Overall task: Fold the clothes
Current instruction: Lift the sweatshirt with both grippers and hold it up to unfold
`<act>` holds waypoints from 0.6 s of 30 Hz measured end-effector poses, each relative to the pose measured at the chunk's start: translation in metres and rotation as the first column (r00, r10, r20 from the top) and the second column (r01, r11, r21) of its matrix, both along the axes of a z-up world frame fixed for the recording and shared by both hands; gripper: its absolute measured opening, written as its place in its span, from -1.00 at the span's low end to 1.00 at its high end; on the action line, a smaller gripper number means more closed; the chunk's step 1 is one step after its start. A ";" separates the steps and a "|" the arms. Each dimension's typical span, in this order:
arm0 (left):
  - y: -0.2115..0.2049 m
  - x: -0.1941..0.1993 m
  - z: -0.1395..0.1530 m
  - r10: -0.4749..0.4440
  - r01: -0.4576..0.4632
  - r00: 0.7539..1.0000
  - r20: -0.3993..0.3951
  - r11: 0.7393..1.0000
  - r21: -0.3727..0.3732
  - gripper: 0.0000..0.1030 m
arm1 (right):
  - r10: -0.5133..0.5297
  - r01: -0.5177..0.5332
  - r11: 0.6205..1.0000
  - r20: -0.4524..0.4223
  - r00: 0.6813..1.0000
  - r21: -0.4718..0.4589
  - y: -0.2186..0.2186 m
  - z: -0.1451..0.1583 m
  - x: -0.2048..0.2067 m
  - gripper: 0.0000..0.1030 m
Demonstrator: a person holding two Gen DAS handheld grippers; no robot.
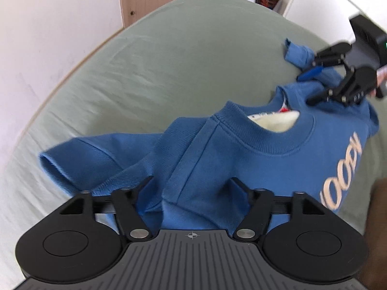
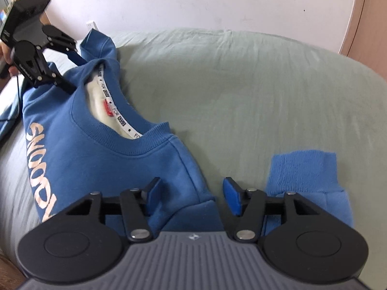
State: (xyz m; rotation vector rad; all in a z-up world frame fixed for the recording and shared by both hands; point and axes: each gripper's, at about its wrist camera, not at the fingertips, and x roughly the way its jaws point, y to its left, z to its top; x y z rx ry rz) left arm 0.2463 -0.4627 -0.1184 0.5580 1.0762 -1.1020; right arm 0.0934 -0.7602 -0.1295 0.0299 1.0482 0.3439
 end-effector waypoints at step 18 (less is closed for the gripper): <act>0.037 -0.106 0.097 0.036 -0.020 0.964 0.263 0.998 -0.061 -0.84 | -0.035 0.082 0.982 0.263 0.964 -0.171 0.048 0.099 -0.066 -0.74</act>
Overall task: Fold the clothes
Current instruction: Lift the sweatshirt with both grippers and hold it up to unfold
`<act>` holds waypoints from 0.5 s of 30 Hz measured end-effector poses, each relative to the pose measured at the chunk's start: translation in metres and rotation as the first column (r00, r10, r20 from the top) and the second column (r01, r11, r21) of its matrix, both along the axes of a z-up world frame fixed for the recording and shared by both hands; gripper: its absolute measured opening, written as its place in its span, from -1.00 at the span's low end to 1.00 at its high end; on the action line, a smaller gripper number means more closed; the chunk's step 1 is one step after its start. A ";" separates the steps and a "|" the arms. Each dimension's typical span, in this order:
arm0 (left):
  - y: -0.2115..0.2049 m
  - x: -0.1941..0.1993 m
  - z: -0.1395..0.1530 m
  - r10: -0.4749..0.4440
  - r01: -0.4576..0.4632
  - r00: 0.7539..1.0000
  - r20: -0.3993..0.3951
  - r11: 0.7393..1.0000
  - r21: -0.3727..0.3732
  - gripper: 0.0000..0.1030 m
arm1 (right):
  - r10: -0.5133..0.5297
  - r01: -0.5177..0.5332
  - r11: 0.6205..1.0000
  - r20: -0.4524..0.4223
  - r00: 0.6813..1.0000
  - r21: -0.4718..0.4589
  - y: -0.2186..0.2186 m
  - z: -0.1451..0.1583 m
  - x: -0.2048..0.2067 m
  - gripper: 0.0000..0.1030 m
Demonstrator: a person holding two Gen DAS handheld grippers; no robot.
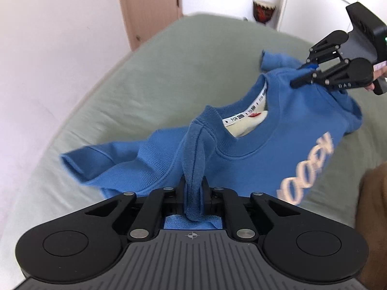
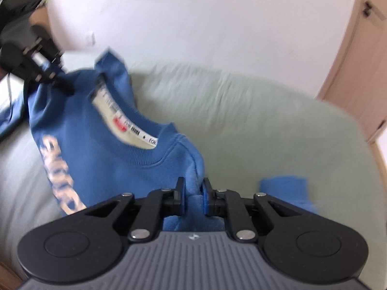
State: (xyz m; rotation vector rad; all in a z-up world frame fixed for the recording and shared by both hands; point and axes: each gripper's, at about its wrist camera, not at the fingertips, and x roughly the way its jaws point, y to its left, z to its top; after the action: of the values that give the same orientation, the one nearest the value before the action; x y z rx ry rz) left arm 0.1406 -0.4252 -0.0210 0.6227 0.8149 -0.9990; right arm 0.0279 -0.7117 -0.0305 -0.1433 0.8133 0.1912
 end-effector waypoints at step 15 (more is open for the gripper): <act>0.109 -0.154 0.218 0.182 -0.078 0.908 0.376 0.958 -0.277 -0.84 | 0.044 0.068 0.973 0.466 0.884 -0.220 0.094 0.235 -0.126 -0.74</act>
State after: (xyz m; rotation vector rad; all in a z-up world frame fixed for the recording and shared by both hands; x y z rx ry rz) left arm -0.0136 -0.3163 0.1970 0.5158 0.3520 -0.7997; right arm -0.0978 -0.6174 0.2048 -0.3894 0.3474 0.0431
